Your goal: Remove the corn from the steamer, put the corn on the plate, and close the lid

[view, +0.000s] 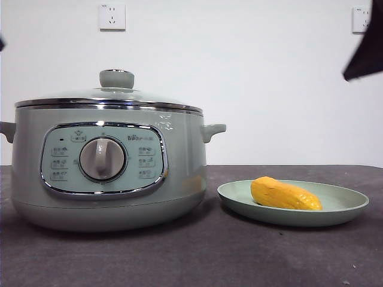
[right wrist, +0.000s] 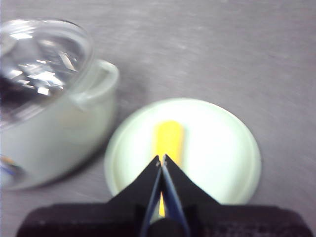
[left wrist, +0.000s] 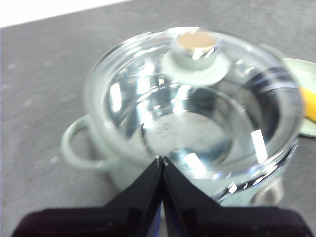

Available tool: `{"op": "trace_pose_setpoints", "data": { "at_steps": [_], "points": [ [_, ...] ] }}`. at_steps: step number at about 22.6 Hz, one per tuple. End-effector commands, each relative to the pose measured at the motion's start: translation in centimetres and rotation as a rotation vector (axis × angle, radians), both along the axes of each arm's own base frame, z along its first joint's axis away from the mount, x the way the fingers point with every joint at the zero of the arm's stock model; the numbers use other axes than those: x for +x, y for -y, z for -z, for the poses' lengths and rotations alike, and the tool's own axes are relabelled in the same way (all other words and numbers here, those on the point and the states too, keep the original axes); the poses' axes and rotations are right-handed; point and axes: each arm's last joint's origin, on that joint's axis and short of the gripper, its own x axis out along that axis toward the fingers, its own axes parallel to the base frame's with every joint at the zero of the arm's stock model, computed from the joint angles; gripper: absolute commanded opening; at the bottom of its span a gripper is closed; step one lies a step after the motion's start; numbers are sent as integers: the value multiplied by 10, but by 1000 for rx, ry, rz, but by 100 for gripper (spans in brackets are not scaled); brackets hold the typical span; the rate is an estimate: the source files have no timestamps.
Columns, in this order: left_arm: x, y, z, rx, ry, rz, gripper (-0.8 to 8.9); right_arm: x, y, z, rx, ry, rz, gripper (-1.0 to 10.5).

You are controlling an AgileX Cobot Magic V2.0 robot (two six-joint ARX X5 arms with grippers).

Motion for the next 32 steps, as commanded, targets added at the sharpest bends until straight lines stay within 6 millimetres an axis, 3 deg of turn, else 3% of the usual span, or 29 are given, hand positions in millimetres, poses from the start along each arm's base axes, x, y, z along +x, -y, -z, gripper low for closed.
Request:
{"op": "trace_pose_setpoints", "data": {
  "at_steps": [1, 13, 17, 21, 23, 26, 29, 32],
  "points": [
    [-7, -5, 9, -7, 15, -5, -7, 1, 2, 2, -5, 10, 66, 1],
    [-9, -6, 17, 48, -63, -2, -3, 1, 2, 2, -10, 12, 98, 1],
    [-29, -26, 4, 73, 105, -31, -3, 1, 2, 2, -10, 12, 97, 1],
    [-44, -49, -3, -29, 355, -235, -3, 1, 2, 2, -10, 12, 98, 1],
    [-41, -55, 11, -43, 423, -332, -3, 1, 2, 2, -10, 12, 98, 1],
    [-29, -59, 48, -19, 402, -430, -4, 1, 3, 2, -10, 11, 98, 1],
    [-16, -60, 84, -24, 342, -374, -3, 1, 3, 3, -12, 8, 98, 1],
    [-12, -60, 105, -27, 280, -352, -3, 1, 3, 3, -13, 8, 98, 1]
  ]
}}
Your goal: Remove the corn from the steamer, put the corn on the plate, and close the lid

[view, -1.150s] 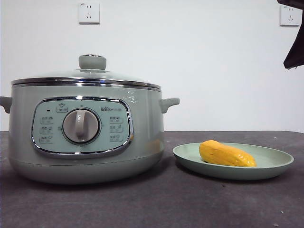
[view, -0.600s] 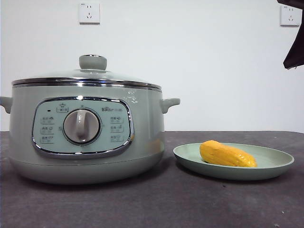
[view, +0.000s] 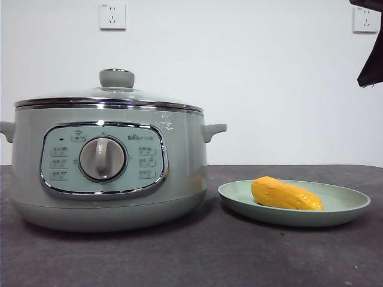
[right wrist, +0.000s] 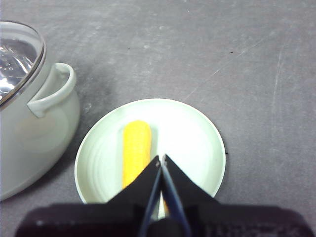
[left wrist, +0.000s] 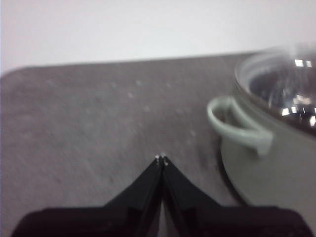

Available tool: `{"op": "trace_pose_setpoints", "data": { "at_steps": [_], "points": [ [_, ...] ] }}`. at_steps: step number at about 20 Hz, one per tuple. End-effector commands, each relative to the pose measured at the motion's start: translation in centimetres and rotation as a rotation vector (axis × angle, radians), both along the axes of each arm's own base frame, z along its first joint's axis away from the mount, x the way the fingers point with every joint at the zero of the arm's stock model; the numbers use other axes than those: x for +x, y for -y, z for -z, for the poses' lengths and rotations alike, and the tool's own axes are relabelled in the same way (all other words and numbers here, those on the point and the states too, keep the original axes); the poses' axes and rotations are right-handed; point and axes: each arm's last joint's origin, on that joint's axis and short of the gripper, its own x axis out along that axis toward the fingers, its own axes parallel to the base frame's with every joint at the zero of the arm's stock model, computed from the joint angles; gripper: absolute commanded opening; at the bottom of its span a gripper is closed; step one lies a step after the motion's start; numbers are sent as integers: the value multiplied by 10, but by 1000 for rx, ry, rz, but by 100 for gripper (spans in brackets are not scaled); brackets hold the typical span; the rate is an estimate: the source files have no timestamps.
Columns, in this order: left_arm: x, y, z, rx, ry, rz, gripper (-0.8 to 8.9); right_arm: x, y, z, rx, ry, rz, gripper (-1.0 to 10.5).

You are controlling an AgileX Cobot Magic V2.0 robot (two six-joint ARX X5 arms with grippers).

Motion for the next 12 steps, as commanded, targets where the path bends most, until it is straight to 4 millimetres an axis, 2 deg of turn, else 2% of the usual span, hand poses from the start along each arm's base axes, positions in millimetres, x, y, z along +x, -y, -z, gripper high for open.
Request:
{"op": "trace_pose_setpoints", "data": {
  "at_steps": [1, 5, 12],
  "points": [
    [2, 0, 11, -23, -16, 2, -3, 0, 0, 2, 7, -2, 6, 1],
    [3, 0, 24, -69, -70, -8, -3, 0, 0, 1, 7, -2, 6, 1],
    [3, 0, 24, -74, -67, -12, -3, 0, 0, 2, 7, -2, 6, 1]
  ]
}}
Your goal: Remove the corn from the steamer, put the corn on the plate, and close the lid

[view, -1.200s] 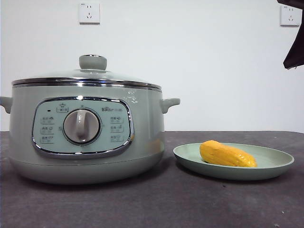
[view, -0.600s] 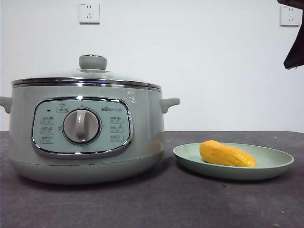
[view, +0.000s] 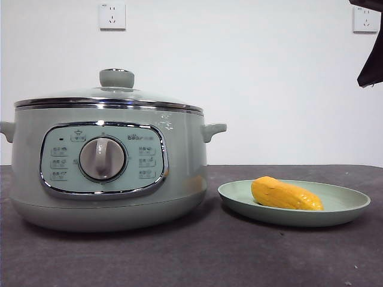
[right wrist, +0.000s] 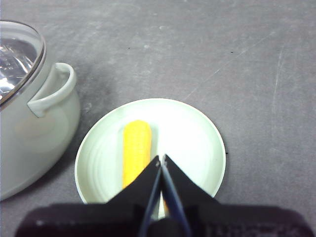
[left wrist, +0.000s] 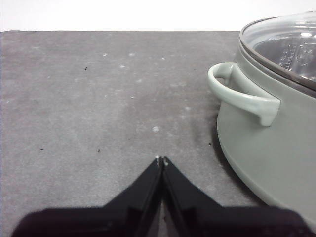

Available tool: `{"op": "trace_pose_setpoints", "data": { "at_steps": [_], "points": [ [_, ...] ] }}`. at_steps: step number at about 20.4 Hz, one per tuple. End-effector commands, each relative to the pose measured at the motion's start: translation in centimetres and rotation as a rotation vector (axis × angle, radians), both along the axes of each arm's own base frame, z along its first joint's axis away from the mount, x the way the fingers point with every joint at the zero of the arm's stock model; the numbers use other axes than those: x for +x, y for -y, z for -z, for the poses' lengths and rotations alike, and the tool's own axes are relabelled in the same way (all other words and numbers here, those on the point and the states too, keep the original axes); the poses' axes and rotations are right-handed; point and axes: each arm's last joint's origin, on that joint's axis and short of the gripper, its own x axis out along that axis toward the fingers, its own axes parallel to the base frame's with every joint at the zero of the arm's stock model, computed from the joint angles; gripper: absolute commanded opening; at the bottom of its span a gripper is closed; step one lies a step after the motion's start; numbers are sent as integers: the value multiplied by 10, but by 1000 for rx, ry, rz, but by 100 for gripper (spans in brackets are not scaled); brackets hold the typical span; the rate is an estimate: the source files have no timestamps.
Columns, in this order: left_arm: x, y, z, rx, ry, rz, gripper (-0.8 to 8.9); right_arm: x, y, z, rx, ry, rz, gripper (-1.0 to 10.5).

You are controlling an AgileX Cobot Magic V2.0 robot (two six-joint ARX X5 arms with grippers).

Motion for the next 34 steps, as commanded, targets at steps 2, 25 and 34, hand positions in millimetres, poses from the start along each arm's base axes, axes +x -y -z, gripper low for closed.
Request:
{"op": "trace_pose_setpoints", "data": {
  "at_steps": [2, 25, 34],
  "points": [
    [0, 0, 4, -5, -10, -7, -3, 0, 0, 1, 7, -2, 6, 1],
    [0, 0, 4, -5, -10, -7, -4, -35, 62, 45, -9, 401, 119, 1],
    [0, 0, 4, -5, -10, -7, -3, -35, 64, 83, -24, 369, 136, 1]
  ]
}}
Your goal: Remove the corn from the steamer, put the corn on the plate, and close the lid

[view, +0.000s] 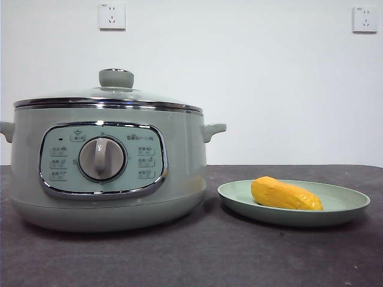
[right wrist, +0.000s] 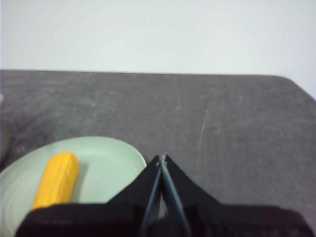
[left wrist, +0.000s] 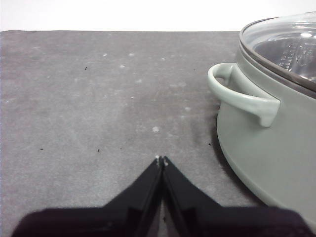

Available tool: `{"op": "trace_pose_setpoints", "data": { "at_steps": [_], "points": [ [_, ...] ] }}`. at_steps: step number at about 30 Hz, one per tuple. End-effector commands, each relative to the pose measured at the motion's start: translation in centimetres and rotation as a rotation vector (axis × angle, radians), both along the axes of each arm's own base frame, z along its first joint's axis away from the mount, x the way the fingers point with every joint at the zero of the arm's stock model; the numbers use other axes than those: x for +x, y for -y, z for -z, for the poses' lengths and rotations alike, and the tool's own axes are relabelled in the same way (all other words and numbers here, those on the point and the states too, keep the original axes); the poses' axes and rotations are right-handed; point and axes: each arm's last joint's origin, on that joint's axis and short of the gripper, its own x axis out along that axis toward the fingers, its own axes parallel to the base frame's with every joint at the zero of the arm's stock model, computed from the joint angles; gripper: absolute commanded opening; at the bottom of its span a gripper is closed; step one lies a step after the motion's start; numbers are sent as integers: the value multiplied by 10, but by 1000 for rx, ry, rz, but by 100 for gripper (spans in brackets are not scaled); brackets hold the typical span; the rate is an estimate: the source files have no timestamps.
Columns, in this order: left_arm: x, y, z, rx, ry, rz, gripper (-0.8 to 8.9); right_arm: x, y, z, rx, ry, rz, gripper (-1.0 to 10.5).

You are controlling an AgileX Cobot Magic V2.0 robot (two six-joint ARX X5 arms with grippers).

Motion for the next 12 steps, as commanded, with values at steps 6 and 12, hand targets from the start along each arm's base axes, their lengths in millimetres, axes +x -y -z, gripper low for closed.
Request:
{"op": "trace_pose_setpoints", "data": {
  "at_steps": [6, 12],
  "points": [
    [0, 0, 4, -5, -11, -6, -3, 0, 0, 15, -11, -50, 2, 1],
    [0, 0, 4, -5, -11, -6, -3, -1, 0, 19, 39, -104, 4, 1]
  ]
}}
